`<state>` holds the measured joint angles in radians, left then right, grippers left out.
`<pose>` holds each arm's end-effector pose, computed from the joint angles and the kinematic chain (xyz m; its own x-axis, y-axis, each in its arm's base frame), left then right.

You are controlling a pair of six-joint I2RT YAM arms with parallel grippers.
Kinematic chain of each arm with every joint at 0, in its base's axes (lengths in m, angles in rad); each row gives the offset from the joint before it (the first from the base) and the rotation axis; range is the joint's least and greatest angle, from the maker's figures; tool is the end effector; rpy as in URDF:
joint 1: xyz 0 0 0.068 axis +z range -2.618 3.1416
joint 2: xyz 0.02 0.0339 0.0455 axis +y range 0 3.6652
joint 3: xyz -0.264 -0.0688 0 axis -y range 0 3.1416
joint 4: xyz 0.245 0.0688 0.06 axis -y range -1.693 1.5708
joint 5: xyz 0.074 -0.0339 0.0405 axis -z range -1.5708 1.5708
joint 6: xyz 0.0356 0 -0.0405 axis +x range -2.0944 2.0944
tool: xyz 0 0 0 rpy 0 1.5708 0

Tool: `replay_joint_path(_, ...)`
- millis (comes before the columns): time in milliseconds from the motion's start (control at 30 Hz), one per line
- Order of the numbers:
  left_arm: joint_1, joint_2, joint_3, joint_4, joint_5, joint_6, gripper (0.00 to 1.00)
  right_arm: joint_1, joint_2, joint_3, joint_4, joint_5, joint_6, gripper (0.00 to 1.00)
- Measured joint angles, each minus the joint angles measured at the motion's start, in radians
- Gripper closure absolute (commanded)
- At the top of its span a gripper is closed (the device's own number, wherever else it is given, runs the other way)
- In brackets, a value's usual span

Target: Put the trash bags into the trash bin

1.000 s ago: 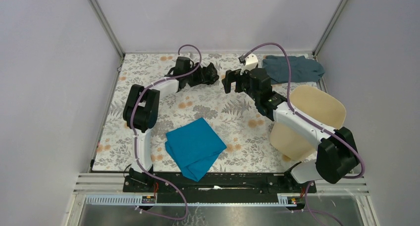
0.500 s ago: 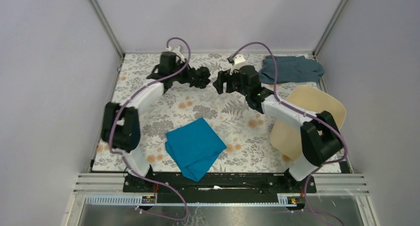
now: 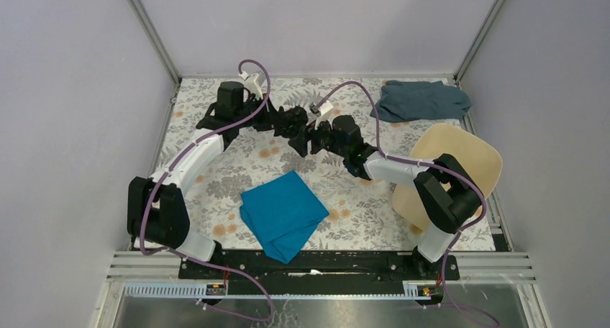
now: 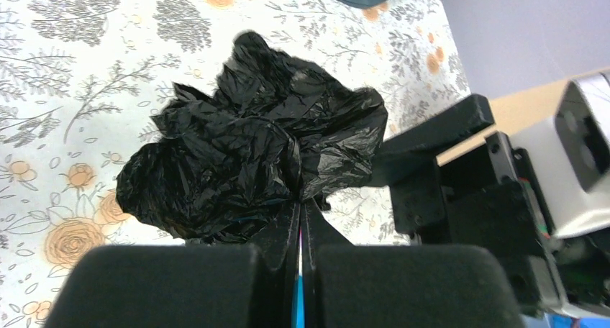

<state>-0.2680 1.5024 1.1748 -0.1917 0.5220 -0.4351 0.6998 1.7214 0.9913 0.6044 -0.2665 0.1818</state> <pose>0.3273 -0.1083 0.3028 -0.7067 -0.1848 -0.6830 0.3850 0.7094 -0.5903 0.2920 0.2581 0.2422 -0.2428 0.0236 -0.9698 -0.7903 0.5749 0.2118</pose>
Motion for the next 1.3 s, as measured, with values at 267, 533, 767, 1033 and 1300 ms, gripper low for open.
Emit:
replay_joint_path(267, -0.02, -0.077, -0.001, 0.0, 0.063, 0.025, 1.0, -0.002, -0.001, -0.045, 0.153, 0.075, 0.008, 0.3)
replay_joint_path(533, -0.03, -0.088, -0.001, -0.003, 0.084, 0.061, 1.0, -0.002, -0.001, -0.069, 0.262, 0.154, 0.021, 0.16)
replay_joint_path(767, -0.03, -0.088, -0.001, -0.003, 0.118, 0.082, 1.0, -0.002, -0.054, -0.123, 0.269, 0.234, -0.031, 0.09)
replay_joint_path(1033, -0.046, -0.094, -0.001, -0.003, 0.165, 0.136, 1.0, -0.006, -0.07, -0.147, 0.332, 0.209, -0.035, 0.73)
replay_joint_path(1300, -0.057, -0.193, -0.072, -0.079, 0.119, 0.118, 1.0, -0.006, -0.085, -0.222, 0.424, 0.138, -0.021, 1.0)
